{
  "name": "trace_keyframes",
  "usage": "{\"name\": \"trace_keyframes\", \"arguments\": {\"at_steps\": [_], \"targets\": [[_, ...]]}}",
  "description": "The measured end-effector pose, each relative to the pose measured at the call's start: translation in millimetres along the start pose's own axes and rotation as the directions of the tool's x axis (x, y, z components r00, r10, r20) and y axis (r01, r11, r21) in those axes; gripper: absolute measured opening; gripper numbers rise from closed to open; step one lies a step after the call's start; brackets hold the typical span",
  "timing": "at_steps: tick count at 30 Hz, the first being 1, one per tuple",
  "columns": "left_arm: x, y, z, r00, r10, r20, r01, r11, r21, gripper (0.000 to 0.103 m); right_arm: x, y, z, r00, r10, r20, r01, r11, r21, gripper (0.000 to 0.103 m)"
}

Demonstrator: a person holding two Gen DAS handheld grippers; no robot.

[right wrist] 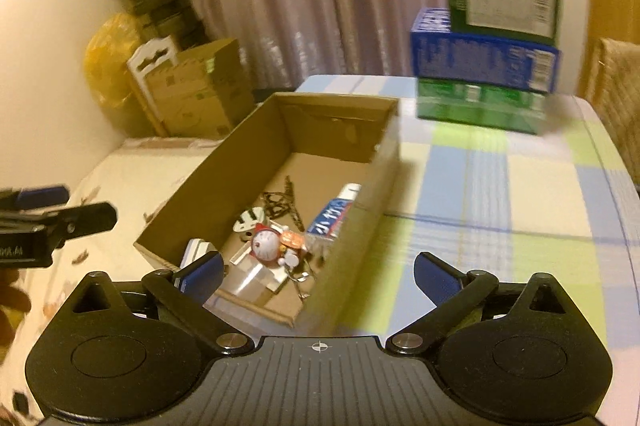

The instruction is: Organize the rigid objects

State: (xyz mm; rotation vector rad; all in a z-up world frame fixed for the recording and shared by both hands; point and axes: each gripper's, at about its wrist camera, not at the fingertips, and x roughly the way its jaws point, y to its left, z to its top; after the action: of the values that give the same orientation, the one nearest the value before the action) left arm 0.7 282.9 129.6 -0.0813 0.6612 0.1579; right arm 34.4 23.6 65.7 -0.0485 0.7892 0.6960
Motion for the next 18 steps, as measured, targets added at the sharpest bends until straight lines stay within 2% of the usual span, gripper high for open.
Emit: {"name": "trace_keyframes", "arguments": {"at_steps": [6, 12, 18], "targets": [[-18, -9, -15, 1.0, -0.009, -0.023, 0.009, 1.0, -0.012, 0.101, -34, -7, -17, 0.999, -0.037, 0.034, 0.034, 0.997, 0.07, 0.099], [-32, -18, -35, 1.0, -0.004, -0.025, 0.003, 0.999, -0.034, 0.101, -53, -8, -37, 0.999, -0.049, 0.024, 0.046, 0.991, 0.125, 0.099], [-41, -22, -48, 0.999, 0.028, -0.037, -0.031, 0.997, -0.07, 0.101, -66, 6, -56, 0.997, -0.07, 0.035, 0.067, 0.993, 0.102, 0.099]]}}
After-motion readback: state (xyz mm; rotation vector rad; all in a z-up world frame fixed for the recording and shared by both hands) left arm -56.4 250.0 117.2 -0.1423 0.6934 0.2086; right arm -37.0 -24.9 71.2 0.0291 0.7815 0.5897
